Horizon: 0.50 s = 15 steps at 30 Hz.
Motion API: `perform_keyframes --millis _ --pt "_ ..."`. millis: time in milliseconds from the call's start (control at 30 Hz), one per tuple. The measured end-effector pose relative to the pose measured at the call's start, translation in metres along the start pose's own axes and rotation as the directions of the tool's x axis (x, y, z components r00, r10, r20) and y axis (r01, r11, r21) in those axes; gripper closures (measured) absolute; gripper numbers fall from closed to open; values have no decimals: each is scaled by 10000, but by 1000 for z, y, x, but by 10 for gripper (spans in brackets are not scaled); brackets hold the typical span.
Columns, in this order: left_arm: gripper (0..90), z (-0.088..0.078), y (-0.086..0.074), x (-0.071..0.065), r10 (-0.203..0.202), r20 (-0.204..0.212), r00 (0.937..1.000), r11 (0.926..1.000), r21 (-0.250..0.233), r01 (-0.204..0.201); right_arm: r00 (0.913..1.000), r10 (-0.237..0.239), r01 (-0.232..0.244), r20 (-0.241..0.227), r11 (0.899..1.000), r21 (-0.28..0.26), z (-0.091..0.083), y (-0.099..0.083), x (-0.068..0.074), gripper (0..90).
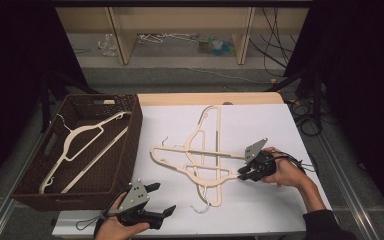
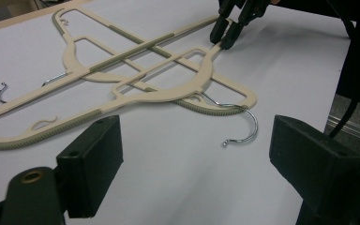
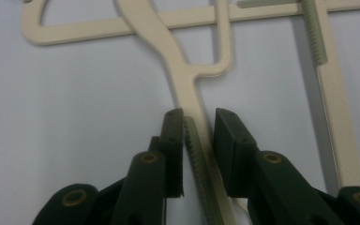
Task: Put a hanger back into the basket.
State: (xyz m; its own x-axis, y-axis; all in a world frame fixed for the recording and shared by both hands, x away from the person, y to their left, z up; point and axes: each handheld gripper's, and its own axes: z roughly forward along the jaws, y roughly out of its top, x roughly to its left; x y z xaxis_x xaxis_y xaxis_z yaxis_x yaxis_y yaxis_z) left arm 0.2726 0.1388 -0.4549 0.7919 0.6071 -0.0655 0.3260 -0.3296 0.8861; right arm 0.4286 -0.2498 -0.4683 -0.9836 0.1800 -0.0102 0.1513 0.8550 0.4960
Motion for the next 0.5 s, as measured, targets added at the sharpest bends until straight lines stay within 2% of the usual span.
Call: perform_keyframes --millis 167,300,500 --pt "180 0 -1 0 -105 -33 9999 9999 22 105 9989 -361 370 -304 9989 291 -2 0 6 755" --pt "181 1 -1 1 -11 44 10000 10000 43 11 9996 -180 192 -222 9981 586 -1 4 9 714" --pt "184 3 -2 1 -29 66 10000 10000 85 29 9996 -170 184 -211 9977 650 0 5 9 733"
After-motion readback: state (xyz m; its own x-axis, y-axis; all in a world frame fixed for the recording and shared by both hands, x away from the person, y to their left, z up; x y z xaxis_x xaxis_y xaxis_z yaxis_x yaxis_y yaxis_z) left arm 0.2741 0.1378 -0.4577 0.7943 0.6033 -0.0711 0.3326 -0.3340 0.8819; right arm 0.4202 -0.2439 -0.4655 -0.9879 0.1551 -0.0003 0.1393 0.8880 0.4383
